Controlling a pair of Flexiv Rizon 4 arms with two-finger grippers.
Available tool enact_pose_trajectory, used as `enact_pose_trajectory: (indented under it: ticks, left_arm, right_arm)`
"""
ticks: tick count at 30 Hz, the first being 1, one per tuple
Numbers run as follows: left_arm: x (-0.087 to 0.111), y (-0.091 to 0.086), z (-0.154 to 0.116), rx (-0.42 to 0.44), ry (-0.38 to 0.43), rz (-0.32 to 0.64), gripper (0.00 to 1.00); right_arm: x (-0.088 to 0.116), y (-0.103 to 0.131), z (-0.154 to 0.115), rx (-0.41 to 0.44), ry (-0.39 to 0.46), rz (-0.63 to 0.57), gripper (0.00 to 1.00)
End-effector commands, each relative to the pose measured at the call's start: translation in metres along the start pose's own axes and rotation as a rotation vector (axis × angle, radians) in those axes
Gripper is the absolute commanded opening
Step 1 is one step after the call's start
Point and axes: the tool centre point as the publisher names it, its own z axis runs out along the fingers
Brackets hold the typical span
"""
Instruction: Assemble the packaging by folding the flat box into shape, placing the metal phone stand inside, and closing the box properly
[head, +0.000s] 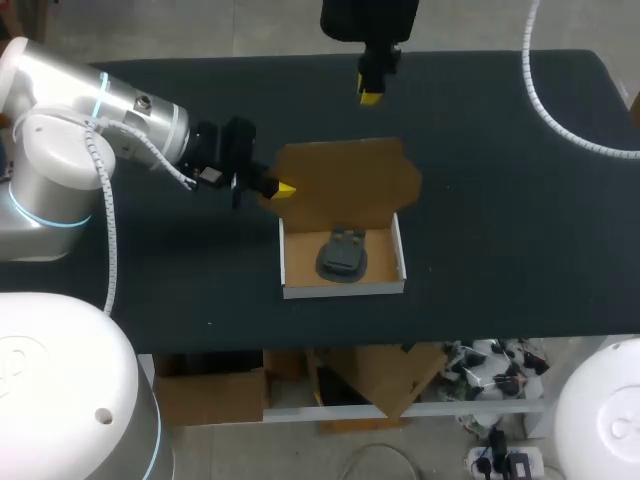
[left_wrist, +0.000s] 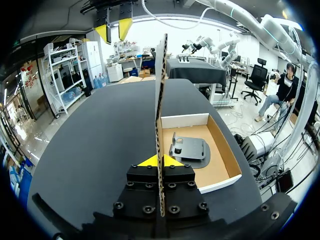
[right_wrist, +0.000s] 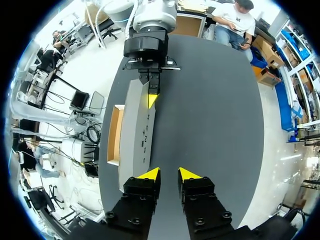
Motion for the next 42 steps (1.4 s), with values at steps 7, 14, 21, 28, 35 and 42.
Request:
enact_pose_trajectory:
  ticks: [7,14,21,28,35,42]
  left_arm:
    - [0.000,0.001,0.002,-0.002,0.003,0.000,0.00]
    - [0.000,0.001,0.002,-0.002,0.003,0.000,0.00]
    - [0.000,0.001,0.002,-0.002,0.003,0.000,0.00]
    - [0.000,0.001,0.002,-0.002,0.003,0.000,0.00]
    - [0.000,0.001,0.002,-0.002,0.003,0.000,0.00]
    - [0.000,0.001,0.002,-0.002,0.003,0.000,0.00]
  right_arm:
    - [0.005,0.016,0.008,0.051,0.020,-0.010,0.30]
    - [0.014,0.023,0.015,0.055,0.023,-0.019,0.31]
    - [0.026,0.026,0.024,0.052,0.030,-0.020,0.34]
    - [0.037,0.029,0.028,0.053,0.031,-0.020,0.34]
    - [0.044,0.032,0.032,0.054,0.033,-0.023,0.35]
    - [0.050,0.035,0.033,0.053,0.031,-0.027,0.37]
